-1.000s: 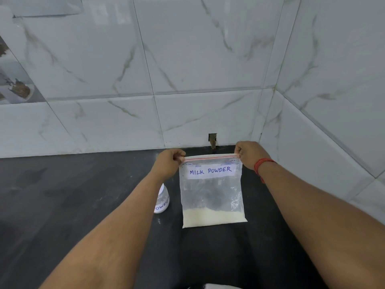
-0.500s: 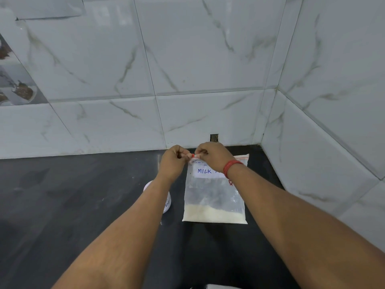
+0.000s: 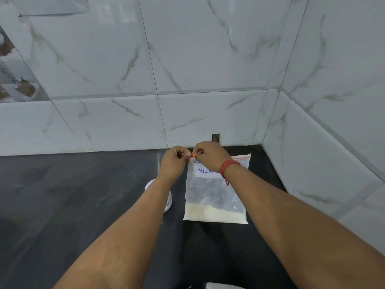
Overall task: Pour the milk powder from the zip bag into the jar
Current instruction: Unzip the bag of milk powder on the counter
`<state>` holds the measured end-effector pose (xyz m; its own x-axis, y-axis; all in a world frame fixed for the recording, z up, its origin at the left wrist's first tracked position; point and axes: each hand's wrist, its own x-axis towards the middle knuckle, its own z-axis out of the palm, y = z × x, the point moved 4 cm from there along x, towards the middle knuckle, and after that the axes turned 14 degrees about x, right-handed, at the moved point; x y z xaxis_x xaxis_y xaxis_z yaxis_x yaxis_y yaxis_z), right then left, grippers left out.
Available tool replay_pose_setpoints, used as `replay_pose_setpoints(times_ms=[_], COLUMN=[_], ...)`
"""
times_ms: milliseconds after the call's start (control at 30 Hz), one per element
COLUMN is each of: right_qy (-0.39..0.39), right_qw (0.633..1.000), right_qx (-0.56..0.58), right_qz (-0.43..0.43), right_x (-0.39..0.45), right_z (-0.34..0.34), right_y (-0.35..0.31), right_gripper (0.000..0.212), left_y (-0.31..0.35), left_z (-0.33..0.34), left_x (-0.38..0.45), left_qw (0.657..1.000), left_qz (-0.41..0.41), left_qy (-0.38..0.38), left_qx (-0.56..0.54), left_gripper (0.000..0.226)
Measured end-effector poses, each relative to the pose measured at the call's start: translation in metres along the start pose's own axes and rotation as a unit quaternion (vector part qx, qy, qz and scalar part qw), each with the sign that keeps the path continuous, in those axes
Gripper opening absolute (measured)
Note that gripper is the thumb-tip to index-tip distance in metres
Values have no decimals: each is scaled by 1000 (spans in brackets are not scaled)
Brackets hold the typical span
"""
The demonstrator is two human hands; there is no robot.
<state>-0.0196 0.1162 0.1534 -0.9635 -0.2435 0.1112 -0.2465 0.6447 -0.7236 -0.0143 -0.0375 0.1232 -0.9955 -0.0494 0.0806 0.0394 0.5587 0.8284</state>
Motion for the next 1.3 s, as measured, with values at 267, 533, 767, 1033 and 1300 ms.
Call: replay_pose_setpoints(times_ms=[267,533,767,1033,1300], right_qy=[8,16,44,55,58], right_qw=[1000,999,996,994,996], right_qx=[6,10,0,9,61], right_qz=[11,46,81,91,30], right_x=[-4,-10,-25,-34,-17], right_z=[-11,-39,-76,-80,-70], right_y=[7,38,72,82,52], right_gripper=[12,10,11,14,14], left_y=[1,-9,-24,-11,11], left_z=[-7,-20,-37,-26,-26], left_x=[-1,2,6,4,0], left_qw=[999,998,995,998,999], left_qz=[1,-18,-55,-34,28], left_qy=[25,48,73,54,8], left_qx=[34,48,44,24,27], left_gripper=[14,17,13,13,17])
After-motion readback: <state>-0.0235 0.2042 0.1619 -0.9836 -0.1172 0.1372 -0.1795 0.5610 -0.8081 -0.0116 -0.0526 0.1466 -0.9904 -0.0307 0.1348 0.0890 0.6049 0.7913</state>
